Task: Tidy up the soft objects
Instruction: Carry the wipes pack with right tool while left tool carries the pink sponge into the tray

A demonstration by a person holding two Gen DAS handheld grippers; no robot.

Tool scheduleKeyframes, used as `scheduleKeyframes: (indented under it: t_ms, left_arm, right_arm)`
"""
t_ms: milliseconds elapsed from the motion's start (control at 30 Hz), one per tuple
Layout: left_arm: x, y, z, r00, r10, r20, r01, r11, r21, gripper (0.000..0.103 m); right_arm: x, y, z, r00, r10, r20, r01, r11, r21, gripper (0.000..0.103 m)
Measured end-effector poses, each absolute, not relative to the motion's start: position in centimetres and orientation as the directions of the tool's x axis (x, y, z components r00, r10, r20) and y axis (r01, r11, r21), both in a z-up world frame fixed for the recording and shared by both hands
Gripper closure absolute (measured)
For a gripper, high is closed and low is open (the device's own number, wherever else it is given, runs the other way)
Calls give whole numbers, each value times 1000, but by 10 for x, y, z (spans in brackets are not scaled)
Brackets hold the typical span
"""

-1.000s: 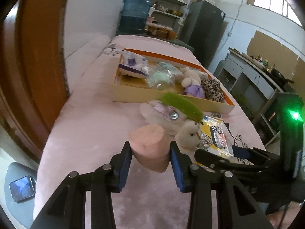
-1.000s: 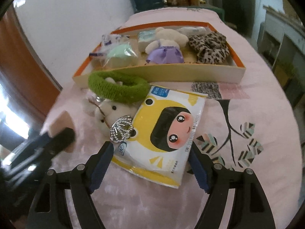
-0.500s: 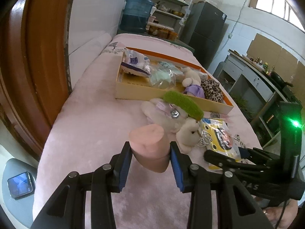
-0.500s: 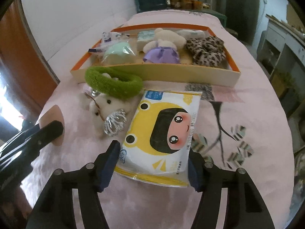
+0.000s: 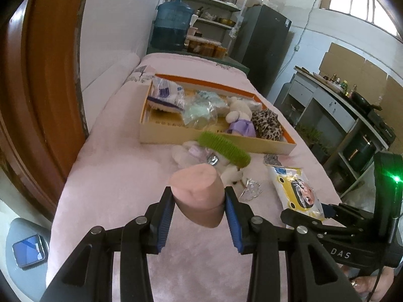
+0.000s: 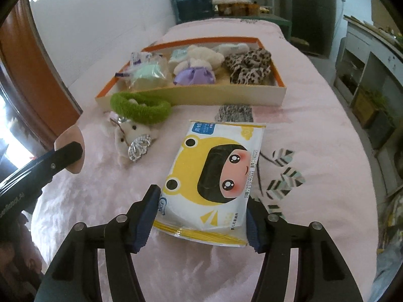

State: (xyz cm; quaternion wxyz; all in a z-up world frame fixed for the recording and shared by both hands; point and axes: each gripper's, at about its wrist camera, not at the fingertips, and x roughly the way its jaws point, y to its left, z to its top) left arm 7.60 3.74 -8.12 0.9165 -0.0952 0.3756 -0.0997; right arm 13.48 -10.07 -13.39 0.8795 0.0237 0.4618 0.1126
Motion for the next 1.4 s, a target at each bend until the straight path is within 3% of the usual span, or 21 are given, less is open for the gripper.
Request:
scheduleKeyframes:
  t_ms: [933,1400]
  left_arm:
    - [126,16,-16,767,-258,-587,177,965,-193,63]
    - [179,8,-10,770,-243,-591,173,970,-173,63]
  right_arm:
    - [162,-106,-62,673,248,-697,-227,966,124,41]
    - [206,-102,-44,699,257,-667,-254,962,104,41]
